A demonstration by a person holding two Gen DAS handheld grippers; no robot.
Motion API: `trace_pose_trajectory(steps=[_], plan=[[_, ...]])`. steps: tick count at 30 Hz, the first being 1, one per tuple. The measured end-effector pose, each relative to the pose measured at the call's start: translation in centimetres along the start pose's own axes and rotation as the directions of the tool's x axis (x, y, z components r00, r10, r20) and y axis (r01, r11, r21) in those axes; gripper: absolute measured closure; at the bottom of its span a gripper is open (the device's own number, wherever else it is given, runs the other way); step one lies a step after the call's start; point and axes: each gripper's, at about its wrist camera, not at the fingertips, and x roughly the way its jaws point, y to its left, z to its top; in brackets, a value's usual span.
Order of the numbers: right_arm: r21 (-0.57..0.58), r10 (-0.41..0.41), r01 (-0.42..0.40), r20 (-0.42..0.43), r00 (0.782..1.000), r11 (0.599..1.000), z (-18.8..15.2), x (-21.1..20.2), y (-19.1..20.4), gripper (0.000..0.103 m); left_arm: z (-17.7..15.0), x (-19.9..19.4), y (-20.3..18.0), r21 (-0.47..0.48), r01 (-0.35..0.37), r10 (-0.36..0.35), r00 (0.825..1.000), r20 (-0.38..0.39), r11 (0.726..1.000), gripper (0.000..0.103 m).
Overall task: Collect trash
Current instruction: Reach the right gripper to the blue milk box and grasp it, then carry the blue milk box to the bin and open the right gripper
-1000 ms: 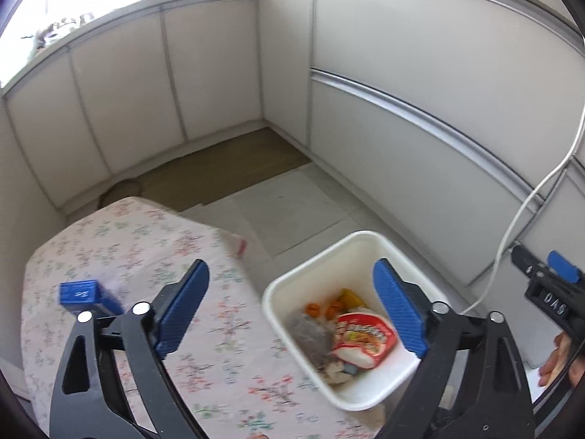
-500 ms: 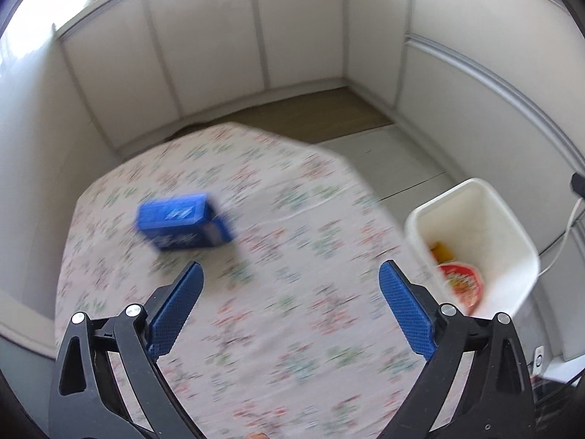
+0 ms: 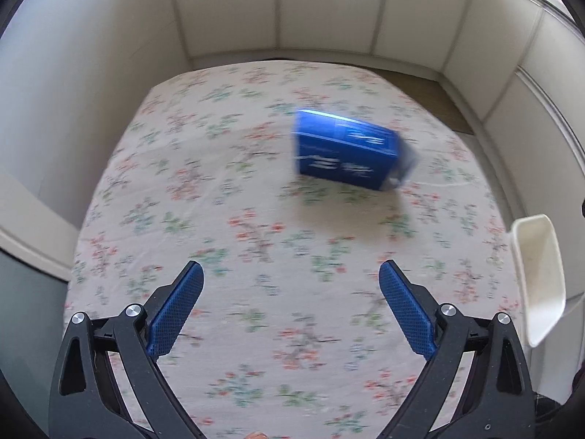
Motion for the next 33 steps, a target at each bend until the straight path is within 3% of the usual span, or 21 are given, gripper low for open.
trace_pose_trajectory(steps=[6,9,12,17,20,22,25,27,28,29,33], plan=[[-0.234,0.142,-0.153,-0.066,0.988,0.96,4.3,4.7,8.4,0.009,0.2,-0.1,4.4,-0.1,0.0,-0.006,0.998,-0.063,0.995,0.01],[-0.388,0.198,-0.227,-0.113,0.974,0.893,5.1,7.2,12.9,0.009,0.5,-0.9,6.2,-0.142,0.025,-0.035,0.997,-0.074,0.99,0.01],[-0.526,0.22,-0.286,-0.187,0.958,0.801,5.1,9.6,17.8,0.009,1.0,-1.6,7.4,-0.173,0.031,-0.043,0.997,-0.063,0.984,0.01],[-0.673,0.199,-0.312,-0.242,0.95,0.67,5.0,12.7,23.9,0.009,1.7,-1.9,9.6,-0.265,0.106,-0.127,0.99,-0.064,0.958,0.01],[-0.717,0.162,-0.322,-0.285,0.945,0.618,5.1,15.0,26.4,0.009,1.9,-2.1,10.2,-0.285,0.125,-0.147,0.987,-0.059,0.95,0.01],[-0.73,0.14,-0.325,-0.304,0.942,0.601,5.1,16.3,27.0,0.009,2.1,-2.3,10.5,-0.292,0.13,-0.151,0.987,-0.052,0.948,0.01],[-0.713,0.128,-0.348,-0.345,0.93,0.608,5.1,18.0,27.0,0.014,2.4,-2.6,11.5,-0.316,0.143,-0.163,0.986,-0.037,0.938,0.01],[-0.684,0.126,-0.386,-0.399,0.908,0.619,5.0,19.0,26.9,0.041,2.5,-2.5,12.3,-0.348,0.164,-0.187,0.982,-0.032,0.923,0.01],[-0.663,0.122,-0.404,-0.429,0.895,0.631,4.9,19.5,26.6,0.048,2.5,-2.3,12.8,-0.37,0.181,-0.208,0.977,-0.035,0.911,0.01],[-0.634,0.125,-0.422,-0.458,0.88,0.648,4.8,19.9,26.3,0.063,2.5,-2.1,13.0,-0.382,0.191,-0.222,0.974,-0.039,0.904,0.01],[-0.563,0.213,-0.437,-0.42,0.882,0.702,5.4,18.7,24.8,0.063,2.7,-1.9,12.9,-0.377,0.194,-0.225,0.973,-0.041,0.906,0.01]])
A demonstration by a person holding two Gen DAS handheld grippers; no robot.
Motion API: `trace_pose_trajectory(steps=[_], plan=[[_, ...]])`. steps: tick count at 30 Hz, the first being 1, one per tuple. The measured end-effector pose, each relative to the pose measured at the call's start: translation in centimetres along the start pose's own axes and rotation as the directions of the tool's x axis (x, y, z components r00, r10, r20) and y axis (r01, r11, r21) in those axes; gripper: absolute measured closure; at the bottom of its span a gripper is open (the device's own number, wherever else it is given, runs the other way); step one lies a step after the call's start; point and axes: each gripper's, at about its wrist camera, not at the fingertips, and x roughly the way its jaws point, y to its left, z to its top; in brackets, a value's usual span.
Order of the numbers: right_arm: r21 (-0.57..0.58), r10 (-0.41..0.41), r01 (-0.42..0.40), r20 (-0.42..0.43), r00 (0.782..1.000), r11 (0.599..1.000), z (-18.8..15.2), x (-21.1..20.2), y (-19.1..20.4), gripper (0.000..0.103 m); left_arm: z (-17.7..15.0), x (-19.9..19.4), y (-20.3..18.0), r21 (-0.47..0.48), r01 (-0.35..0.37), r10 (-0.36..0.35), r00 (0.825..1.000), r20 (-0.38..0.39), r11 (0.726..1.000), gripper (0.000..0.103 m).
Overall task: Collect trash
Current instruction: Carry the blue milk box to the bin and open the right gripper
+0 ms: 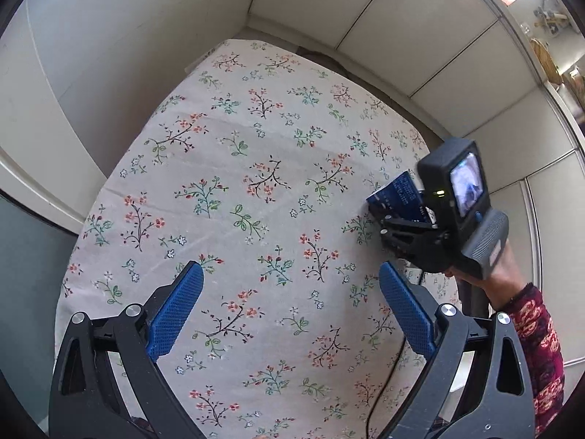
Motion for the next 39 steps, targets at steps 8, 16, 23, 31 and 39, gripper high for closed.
trace_pose_trajectory(steps=[8,16,23,31,39], plan=[[0.149,-0.006,-0.027,0.218,0.976,0.989,-2.3,-6.2,-0.5,0.063,-0.2,0.3,-0.1,-0.01,0.001,-0.001,1.0,-0.012,1.0,0.01],[0.299,-0.102,-0.057,0.489,0.866,0.952,-5.7,-15.7,-1.6,0.063,-0.7,0.2,-0.8,-0.008,0.004,-0.004,1.0,-0.009,1.0,0.01],[0.41,-0.246,-0.009,0.563,0.789,0.912,-10.8,-21.9,-1.0,0.063,-1.8,0.7,-2.3,0.022,0.012,-0.011,1.0,-0.019,1.0,0.01],[0.577,-0.422,0.044,0.541,0.727,0.815,-18.0,-26.9,-2.6,0.063,-2.8,0.8,-4.1,0.066,-0.018,0.018,1.0,0.004,0.998,0.01],[0.752,-0.585,0.107,0.406,0.702,0.65,-26.1,-29.3,-5.5,0.063,-4.3,1.0,-6.6,0.139,-0.041,0.037,0.999,0.03,0.99,0.01]])
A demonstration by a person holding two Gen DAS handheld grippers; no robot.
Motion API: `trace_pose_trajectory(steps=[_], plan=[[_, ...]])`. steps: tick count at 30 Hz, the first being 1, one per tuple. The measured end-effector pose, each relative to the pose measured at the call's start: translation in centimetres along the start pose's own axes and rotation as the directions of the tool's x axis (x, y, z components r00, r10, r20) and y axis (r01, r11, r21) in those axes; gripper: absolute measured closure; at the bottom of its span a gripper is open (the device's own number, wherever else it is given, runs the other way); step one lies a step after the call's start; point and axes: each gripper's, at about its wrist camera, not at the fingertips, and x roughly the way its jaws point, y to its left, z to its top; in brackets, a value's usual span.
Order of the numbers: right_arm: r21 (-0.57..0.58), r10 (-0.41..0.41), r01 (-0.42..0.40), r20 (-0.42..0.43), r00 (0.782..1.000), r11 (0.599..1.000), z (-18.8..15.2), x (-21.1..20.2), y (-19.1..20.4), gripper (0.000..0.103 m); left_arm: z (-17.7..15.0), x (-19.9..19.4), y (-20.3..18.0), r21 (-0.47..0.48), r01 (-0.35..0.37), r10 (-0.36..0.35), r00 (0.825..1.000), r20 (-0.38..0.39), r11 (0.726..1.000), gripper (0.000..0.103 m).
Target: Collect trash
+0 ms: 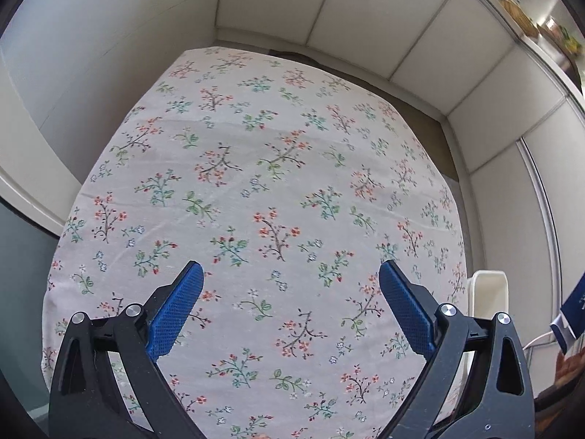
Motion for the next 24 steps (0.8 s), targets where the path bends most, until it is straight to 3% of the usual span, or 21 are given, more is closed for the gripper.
trace_pose_trajectory(steps=[5,9,13,15,18,19,21,24], plan=[[0.103,-0.135,0.142,-0.067,0.989,0.985,-2.4,-0.4,-5.5,0.063,-0.8,0.3,-1.8,0.035,-0.008,0.008,1.0,0.004,0.999,0.01],[0.181,-0.228,0.252,-0.145,0.963,0.951,-4.5,-0.1,-9.7,0.063,-1.5,0.1,-3.7,0.089,-0.016,0.014,1.0,0.028,0.996,0.01],[0.244,-0.269,0.318,-0.214,0.939,0.916,-6.6,1.5,-13.1,0.061,-2.4,0.5,-5.4,0.14,-0.041,0.036,0.998,0.043,0.989,0.01],[0.266,-0.282,0.354,-0.274,0.92,0.897,-7.6,2.3,-14.4,0.043,-2.8,0.9,-6.1,0.156,-0.042,0.035,0.998,0.048,0.987,0.01],[0.29,-0.325,0.411,-0.303,0.896,0.864,-8.3,2.2,-14.7,0.033,-3.4,1.5,-7.6,0.188,-0.045,0.034,0.997,0.065,0.981,0.01],[0.288,-0.338,0.42,-0.295,0.894,0.861,-8.1,2.0,-14.4,0.03,-3.6,1.6,-8.0,0.198,-0.048,0.035,0.997,0.073,0.979,0.01],[0.275,-0.393,0.452,-0.245,0.886,0.848,-7.3,1.0,-12.9,0.016,-4.1,1.7,-9.3,0.231,-0.072,0.047,0.993,0.109,0.97,0.01],[0.281,-0.413,0.443,-0.161,0.896,0.851,-6.4,-0.3,-10.4,0.009,-4.7,1.7,-10.5,0.262,-0.104,0.061,0.984,0.166,0.96,0.01]])
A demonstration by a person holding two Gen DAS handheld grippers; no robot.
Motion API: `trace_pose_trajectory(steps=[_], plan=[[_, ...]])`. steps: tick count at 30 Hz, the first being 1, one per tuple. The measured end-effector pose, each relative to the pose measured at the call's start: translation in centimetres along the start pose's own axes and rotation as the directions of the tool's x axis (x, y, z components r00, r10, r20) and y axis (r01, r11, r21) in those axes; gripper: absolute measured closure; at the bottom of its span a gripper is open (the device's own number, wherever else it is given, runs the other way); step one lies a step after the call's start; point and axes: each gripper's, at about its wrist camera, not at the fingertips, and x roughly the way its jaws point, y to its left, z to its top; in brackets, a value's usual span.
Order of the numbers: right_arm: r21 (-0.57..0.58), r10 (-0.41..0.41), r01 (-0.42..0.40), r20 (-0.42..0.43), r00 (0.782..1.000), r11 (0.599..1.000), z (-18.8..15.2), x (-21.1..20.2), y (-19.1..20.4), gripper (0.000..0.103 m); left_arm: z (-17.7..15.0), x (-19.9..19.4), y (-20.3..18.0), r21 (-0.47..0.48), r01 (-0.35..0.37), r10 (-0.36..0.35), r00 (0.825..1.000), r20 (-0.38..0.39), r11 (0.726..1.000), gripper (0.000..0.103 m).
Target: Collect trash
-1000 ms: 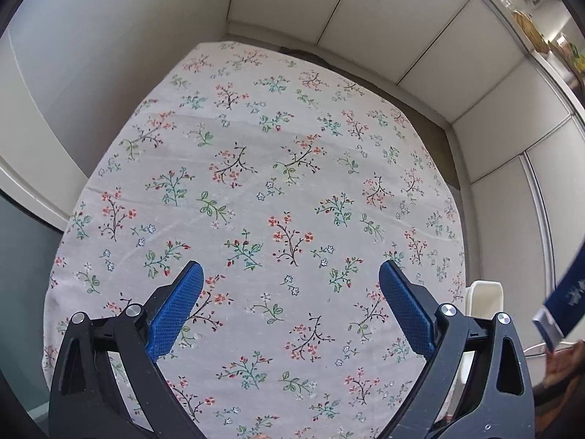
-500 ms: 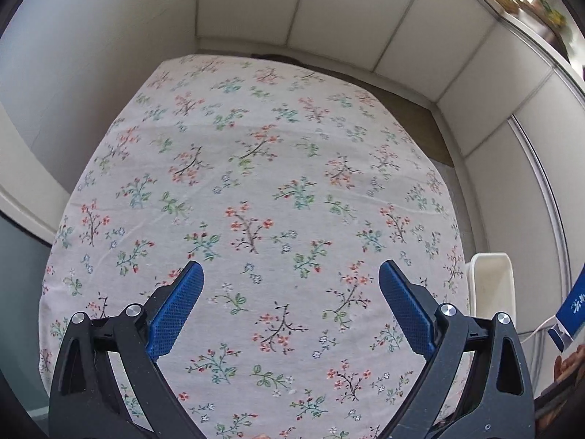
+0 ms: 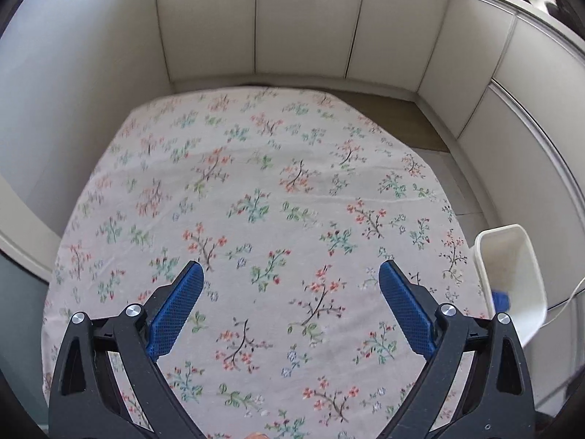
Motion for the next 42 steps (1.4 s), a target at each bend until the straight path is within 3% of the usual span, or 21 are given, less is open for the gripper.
trace_pose_trajectory(steps=[5,15,19,22,24,25,26,27,30,31,33,38,42], plan=[[-0.039,0.006,-0.003,0.078,0.997,0.999,-0.6,-2.4,3.9,0.007,-0.4,-0.4,-0.6,0.015,-0.021,0.02,0.998,0.057,1.0,0.01],[-0.119,0.193,-0.176,0.141,0.971,0.977,-1.7,-7.3,11.2,0.007,-1.5,-0.1,1.3,-0.031,-0.123,0.125,0.99,0.06,0.992,0.007],[-0.115,0.25,-0.233,0.163,0.955,0.966,-1.4,-8.1,12.0,0.007,-1.2,-2.3,0.6,0.002,-0.174,0.172,0.973,0.154,0.985,0.007],[-0.109,0.255,-0.236,0.22,0.941,0.966,-1.3,-9.6,11.7,0.007,-0.7,-5.9,-0.3,0.003,-0.209,0.199,0.933,0.299,0.978,0.007],[-0.104,0.279,-0.26,0.262,0.924,0.96,-1.1,-10.7,10.9,0.007,-0.7,-8.9,-1.0,-0.003,-0.221,0.202,0.887,0.416,0.975,0.007],[-0.105,0.288,-0.269,0.273,0.918,0.957,-0.9,-11.0,10.6,0.007,-0.8,-10.8,-1.6,-0.015,-0.219,0.197,0.846,0.496,0.976,0.007],[-0.11,0.295,-0.275,0.282,0.913,0.955,-0.8,-11.4,10.1,0.007,-1.0,-11.7,-1.8,-0.024,-0.202,0.184,0.827,0.532,0.979,0.007],[-0.114,0.294,-0.272,0.288,0.911,0.955,-0.8,-11.7,9.7,0.007,-1.1,-13.0,-1.9,-0.039,-0.138,0.136,0.816,0.562,0.99,0.007],[-0.135,0.25,-0.22,0.272,0.929,0.966,-0.7,-11.9,8.9,0.007,-0.5,-13.0,-2.5,-0.005,-0.067,0.063,0.894,0.444,0.998,0.007],[-0.144,0.229,-0.196,0.262,0.937,0.97,-0.7,-11.8,8.8,0.007,-0.5,-12.9,-2.8,0.007,-0.05,0.042,0.904,0.425,0.999,0.007],[-0.173,0.195,-0.157,0.231,0.953,0.972,-0.8,-11.4,8.4,0.007,-1.0,-13.0,-3.2,0.029,-0.023,0.009,0.917,0.399,0.999,0.007],[-0.177,0.151,-0.134,0.088,0.985,0.975,-1.6,-9.1,7.3,0.007,-2.3,-13.6,-3.7,0.048,0.003,-0.022,0.913,0.407,0.999,0.007],[-0.184,0.111,-0.112,-0.017,0.994,0.977,-3.2,-7.0,6.8,0.007,-3.0,-11.9,-3.6,0.054,0.027,-0.045,0.926,0.374,0.998,0.007]])
